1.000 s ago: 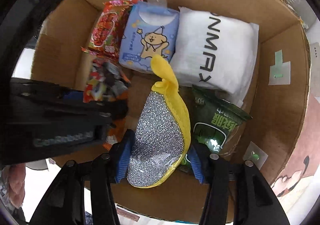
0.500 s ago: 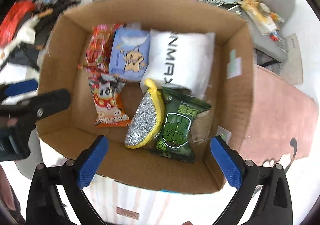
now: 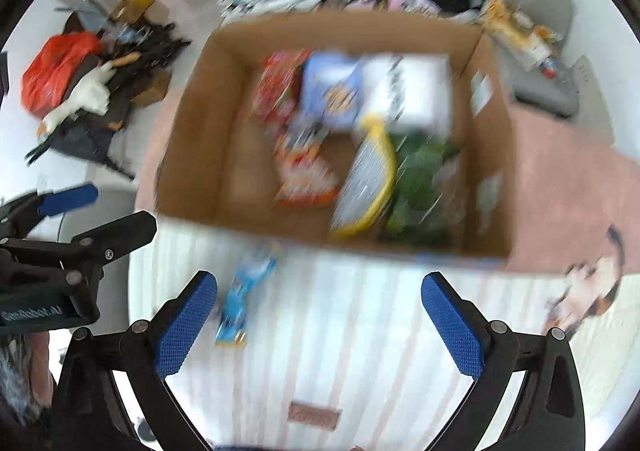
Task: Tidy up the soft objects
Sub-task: 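Move both tools back toward the towel and tube drink, then grasp the blue tube drink with the right tool while the left grasps the pink towel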
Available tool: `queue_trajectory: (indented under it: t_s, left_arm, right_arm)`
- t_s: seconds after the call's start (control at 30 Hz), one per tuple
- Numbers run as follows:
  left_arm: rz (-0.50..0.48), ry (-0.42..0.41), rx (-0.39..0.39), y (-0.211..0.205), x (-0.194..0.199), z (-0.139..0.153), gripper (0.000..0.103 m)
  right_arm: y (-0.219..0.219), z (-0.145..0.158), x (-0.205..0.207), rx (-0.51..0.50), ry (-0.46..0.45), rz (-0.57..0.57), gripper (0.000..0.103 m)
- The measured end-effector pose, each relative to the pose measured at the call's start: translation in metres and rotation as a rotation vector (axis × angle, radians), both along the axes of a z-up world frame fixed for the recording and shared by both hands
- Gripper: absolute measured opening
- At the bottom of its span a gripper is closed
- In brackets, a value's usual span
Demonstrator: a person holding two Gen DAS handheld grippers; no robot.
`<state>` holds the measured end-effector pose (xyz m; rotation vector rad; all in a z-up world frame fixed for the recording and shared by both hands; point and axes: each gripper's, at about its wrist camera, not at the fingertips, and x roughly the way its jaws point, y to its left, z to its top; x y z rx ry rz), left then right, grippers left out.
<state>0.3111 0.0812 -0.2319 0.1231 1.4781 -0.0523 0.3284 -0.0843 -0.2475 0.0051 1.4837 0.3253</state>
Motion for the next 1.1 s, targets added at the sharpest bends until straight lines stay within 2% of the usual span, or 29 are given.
queue_trajectory:
  t_s: [0.03,0.1,0.17,0.23,0.3,0.43,0.47,0.53,0.57,0.67,0.7,0.73,0.83,0.97,1.03,1.1]
  left_arm:
    - [-0.035,0.010,0.053,0.004,-0.014,-0.009,0.097]
    - [-0.136,0.095,0.176,0.010,-0.040,-0.041,0.097]
    - [-0.202,0.195,0.242,0.018,-0.056,-0.078,0.097]
    - [-0.227,0.260,0.267,0.024,-0.065,-0.108,0.097]
    - [-0.262,0.319,0.250,0.024,-0.070,-0.136,0.097]
    - [-0.299,0.393,0.214,0.019,-0.071,-0.173,0.097]
    - [-0.287,0.395,0.206,0.019,-0.070,-0.177,0.096]
    - [-0.250,0.387,0.143,0.022,-0.068,-0.181,0.069]
    - [-0.178,0.414,0.104,0.030,-0.066,-0.184,0.057]
    - [0.047,0.430,-0.026,0.061,-0.064,-0.180,0.053]
    - [0.087,0.405,-0.067,0.072,-0.065,-0.179,0.052]
    - [0.169,0.404,-0.105,0.085,-0.067,-0.179,0.052]
    - [0.301,0.386,-0.173,0.109,-0.075,-0.178,0.051]
    - [0.393,0.360,-0.220,0.123,-0.080,-0.176,0.052]
    - [0.392,0.353,-0.226,0.124,-0.080,-0.175,0.053]
    - [0.342,0.354,-0.215,0.121,-0.078,-0.175,0.053]
  right_arm:
    - [0.003,-0.007,-0.012,0.012,0.021,0.003,0.103]
    - [0.009,-0.030,-0.039,0.040,0.071,-0.002,0.103]
    - [0.012,-0.050,-0.059,0.027,0.087,-0.017,0.103]
    - [0.017,-0.072,-0.076,0.017,0.132,-0.017,0.103]
    - [0.021,-0.091,-0.087,0.006,0.179,-0.008,0.103]
    - [0.027,-0.106,-0.095,-0.059,0.167,0.014,0.103]
    - [0.028,-0.109,-0.095,-0.071,0.167,0.016,0.103]
    - [0.032,-0.117,-0.097,-0.090,0.178,0.027,0.103]
    - [0.035,-0.120,-0.097,-0.095,0.180,0.026,0.103]
    - [0.043,-0.124,-0.098,-0.108,0.168,0.022,0.103]
    - [0.049,-0.126,-0.097,-0.116,0.149,0.014,0.103]
    - [0.056,-0.128,-0.097,-0.116,0.136,0.011,0.103]
    - [0.079,-0.139,-0.093,-0.115,0.111,-0.006,0.102]
    - [0.109,-0.155,-0.084,-0.146,0.092,-0.009,0.100]
    - [0.127,-0.168,-0.085,-0.179,0.081,0.023,0.085]
    - [0.136,-0.176,-0.088,-0.229,0.078,0.049,0.072]
